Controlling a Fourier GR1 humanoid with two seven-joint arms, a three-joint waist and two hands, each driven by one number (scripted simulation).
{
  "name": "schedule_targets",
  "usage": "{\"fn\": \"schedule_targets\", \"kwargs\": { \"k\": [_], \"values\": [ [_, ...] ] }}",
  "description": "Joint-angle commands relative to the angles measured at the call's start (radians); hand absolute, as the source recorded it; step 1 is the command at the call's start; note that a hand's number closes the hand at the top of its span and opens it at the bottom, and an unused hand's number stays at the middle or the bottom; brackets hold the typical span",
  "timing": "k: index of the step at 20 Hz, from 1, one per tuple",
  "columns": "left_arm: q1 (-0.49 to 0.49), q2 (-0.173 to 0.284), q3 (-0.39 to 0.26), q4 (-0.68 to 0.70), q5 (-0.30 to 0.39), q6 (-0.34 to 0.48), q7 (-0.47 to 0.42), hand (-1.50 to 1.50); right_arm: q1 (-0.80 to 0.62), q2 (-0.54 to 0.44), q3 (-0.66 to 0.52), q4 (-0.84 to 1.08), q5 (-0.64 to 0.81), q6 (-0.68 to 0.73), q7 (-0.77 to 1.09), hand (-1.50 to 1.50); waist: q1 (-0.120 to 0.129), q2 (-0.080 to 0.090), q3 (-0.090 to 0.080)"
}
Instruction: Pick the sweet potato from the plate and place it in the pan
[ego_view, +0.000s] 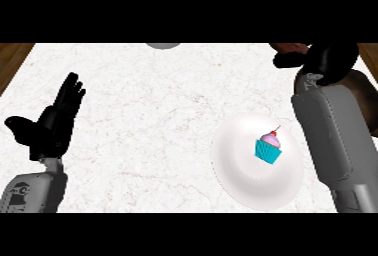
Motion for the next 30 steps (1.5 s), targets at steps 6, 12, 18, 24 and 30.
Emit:
{"fn": "schedule_targets", "kwargs": {
  "k": [6, 12, 18, 24, 30],
  "values": [
    [-0.008, -0.045, -0.04, -0.026, -0.032, 0.036, 0.023, 0.0, 0.067, -0.256, -0.16, 0.261, -0.061, -0.11, -0.242, 1.5, 0.015, 0.008, 0.001],
    [-0.027, -0.017, -0.015, 0.005, -0.011, -0.004, 0.0, 0.0, 0.038, -0.341, -0.254, 0.558, -0.134, -0.267, -0.463, 1.5, 0.025, 0.011, 0.002],
    [-0.064, -0.036, -0.026, 0.047, -0.035, 0.017, -0.02, 0.0, 0.064, -0.367, -0.351, 0.755, -0.231, -0.397, -0.665, 1.5, 0.036, 0.019, 0.004],
    [-0.045, -0.025, -0.015, 0.015, -0.013, 0.002, 0.004, 0.0, 0.043, -0.329, -0.493, 0.803, -0.456, -0.155, -0.776, -1.5, 0.042, 0.019, 0.007],
    [-0.053, 0.007, 0.0, 0.006, 0.01, -0.039, 0.014, 0.0, 0.042, -0.386, -0.549, 0.887, -0.512, -0.101, -0.934, -1.5, 0.052, 0.022, 0.005]
  ]
}}
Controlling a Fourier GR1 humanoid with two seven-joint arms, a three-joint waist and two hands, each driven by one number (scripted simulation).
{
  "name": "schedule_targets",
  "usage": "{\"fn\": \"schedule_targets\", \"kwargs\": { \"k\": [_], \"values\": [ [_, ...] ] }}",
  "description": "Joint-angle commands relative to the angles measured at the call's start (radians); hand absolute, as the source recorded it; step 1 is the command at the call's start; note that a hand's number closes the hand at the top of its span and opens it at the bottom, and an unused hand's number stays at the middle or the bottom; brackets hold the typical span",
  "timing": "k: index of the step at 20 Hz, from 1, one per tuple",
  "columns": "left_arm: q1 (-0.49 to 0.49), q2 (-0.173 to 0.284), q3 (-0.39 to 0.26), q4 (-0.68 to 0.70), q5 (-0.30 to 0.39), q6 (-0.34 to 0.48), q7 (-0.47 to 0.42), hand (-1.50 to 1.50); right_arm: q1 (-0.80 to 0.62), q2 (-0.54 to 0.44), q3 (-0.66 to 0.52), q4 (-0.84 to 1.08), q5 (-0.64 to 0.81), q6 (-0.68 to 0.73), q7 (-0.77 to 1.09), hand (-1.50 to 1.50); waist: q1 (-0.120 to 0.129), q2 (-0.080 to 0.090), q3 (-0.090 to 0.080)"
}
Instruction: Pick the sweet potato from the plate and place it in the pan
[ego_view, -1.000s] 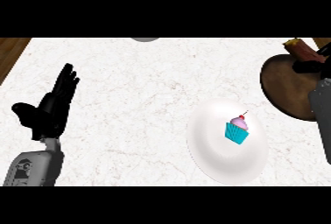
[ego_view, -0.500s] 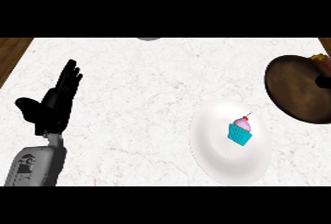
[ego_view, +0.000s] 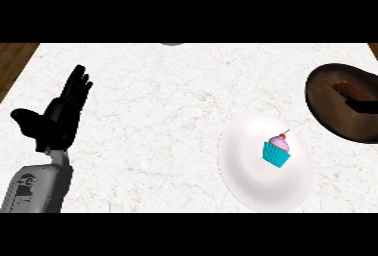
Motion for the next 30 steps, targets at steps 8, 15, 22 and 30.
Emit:
{"fn": "schedule_targets", "kwargs": {
  "k": [8, 15, 22, 30],
  "values": [
    [-0.01, 0.002, 0.037, 0.065, 0.007, 0.01, -0.025, 0.0, 0.02, 0.081, -0.173, -0.076, -0.214, -0.147, -0.332, -1.5, -0.034, -0.013, -0.004],
    [0.062, -0.008, 0.029, 0.025, -0.024, 0.039, -0.035, 0.0, 0.184, 0.187, -0.21, -0.299, -0.395, 0.109, -0.456, -1.5, -0.082, -0.037, -0.009],
    [0.074, -0.019, 0.014, -0.005, -0.038, 0.058, 0.002, 0.0, 0.392, 0.334, -0.132, -0.668, -0.436, 0.246, -0.391, -1.5, -0.111, -0.048, -0.012],
    [0.087, 0.024, 0.056, -0.025, 0.005, 0.015, 0.008, 0.0, 0.683, 0.503, -0.037, -1.208, -0.442, 0.324, -0.182, -1.5, -0.109, -0.043, -0.013]
  ]
}}
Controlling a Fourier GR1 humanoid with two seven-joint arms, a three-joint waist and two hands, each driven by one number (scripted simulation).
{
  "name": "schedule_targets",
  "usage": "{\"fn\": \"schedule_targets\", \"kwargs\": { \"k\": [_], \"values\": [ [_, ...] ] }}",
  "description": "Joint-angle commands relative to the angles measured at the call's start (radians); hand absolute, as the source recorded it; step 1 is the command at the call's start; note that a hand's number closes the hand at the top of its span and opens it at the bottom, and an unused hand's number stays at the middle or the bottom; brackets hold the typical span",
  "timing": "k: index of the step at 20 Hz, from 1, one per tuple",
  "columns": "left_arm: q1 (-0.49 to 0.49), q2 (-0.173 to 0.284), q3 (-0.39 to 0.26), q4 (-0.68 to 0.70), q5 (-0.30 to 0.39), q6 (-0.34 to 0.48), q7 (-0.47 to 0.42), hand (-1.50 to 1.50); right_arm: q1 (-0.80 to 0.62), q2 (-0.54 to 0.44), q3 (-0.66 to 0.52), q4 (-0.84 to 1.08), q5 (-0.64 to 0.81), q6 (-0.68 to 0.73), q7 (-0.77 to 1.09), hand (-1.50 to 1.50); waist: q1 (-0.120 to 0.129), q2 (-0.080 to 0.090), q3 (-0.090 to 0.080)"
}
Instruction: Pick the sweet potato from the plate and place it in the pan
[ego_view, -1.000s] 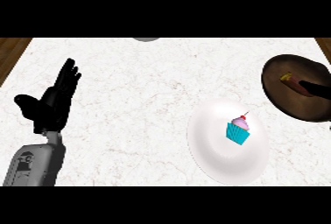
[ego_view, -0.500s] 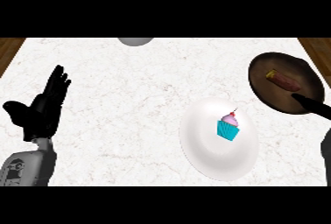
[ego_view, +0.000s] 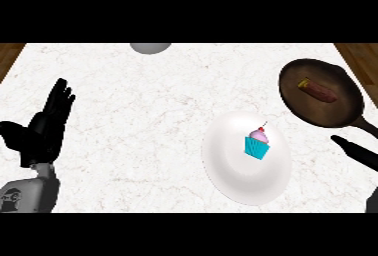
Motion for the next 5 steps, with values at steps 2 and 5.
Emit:
{"fn": "schedule_targets", "kwargs": {
  "k": [2, 5],
  "values": [
    [0.026, -0.018, -0.027, -0.028, -0.01, -0.002, -0.005, 0.0, 0.228, 0.125, 0.087, -0.382, 0.022, 0.027, 0.175, -1.5, 0.017, 0.008, 0.001],
    [-0.021, -0.01, -0.013, 0.022, 0.004, -0.019, -0.03, 0.0, 0.333, 0.127, 0.178, -0.598, 0.043, 0.002, 0.314, -1.5, 0.037, 0.018, 0.003]
  ]
}}
